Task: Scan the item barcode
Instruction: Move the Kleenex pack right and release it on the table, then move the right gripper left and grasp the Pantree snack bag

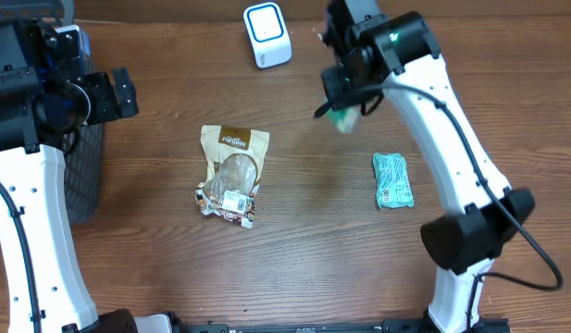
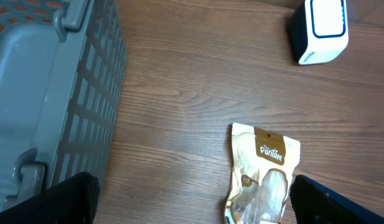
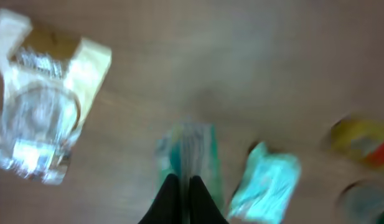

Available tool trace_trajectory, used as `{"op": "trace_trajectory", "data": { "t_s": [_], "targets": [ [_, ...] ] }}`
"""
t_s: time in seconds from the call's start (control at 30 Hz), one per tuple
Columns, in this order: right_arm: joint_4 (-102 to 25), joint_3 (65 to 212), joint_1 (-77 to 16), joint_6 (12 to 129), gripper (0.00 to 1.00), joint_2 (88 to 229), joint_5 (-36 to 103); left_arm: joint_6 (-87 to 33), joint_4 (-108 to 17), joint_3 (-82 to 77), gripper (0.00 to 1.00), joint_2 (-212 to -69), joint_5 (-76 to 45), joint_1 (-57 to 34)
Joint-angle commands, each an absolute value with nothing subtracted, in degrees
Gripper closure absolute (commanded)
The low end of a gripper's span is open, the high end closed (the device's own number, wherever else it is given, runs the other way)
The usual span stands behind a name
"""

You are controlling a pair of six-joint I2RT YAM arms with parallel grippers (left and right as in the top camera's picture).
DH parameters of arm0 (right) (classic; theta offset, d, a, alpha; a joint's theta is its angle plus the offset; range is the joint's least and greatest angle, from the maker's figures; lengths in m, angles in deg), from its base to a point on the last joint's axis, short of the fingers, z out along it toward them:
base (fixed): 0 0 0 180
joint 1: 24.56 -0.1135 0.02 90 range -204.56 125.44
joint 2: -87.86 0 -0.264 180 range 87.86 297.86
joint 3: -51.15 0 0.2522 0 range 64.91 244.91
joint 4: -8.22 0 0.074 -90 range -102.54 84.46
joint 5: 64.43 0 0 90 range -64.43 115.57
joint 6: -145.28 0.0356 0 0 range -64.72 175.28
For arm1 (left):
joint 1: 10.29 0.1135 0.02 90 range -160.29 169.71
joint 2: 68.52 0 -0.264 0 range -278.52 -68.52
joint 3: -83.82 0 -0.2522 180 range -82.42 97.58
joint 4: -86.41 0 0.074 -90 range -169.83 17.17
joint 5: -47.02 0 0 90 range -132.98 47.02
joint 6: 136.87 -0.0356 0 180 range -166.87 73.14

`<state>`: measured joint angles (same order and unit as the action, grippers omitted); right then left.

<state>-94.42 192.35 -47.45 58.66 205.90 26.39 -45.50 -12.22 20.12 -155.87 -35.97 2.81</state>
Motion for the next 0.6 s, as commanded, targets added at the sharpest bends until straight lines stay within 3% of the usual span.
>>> {"op": "trace_trajectory", "data": {
  "t_s": [0.0,0.3,0.37,0.53,0.57],
  "targets": [
    [-95.9,185.6,-46.6,61.3,0.95,208.0,37.6,-45.1,-12.4,20.8,0.0,-155.9,-36.1,2.5],
    [-88.7,169.0,-45.2,62.2,0.95,208.0,35.1,-45.1,-12.4,20.8,0.0,-155.9,-36.1,2.5],
    [-87.0,167.1,-45.0,64.6,0.88,208.0,32.6,-45.1,-12.4,20.8,0.0,-155.9,-36.1,2.5],
    [-85.4,165.1,-45.1,65.0,0.83,208.0,33.4,-45.1,-12.4,20.8,0.0,-155.9,-36.1,2.5],
    [-85.3,164.7,-45.2,65.0,0.75,208.0,33.4,-45.1,-12.4,20.8,0.0,-155.9,-36.1,2.5]
  ]
}}
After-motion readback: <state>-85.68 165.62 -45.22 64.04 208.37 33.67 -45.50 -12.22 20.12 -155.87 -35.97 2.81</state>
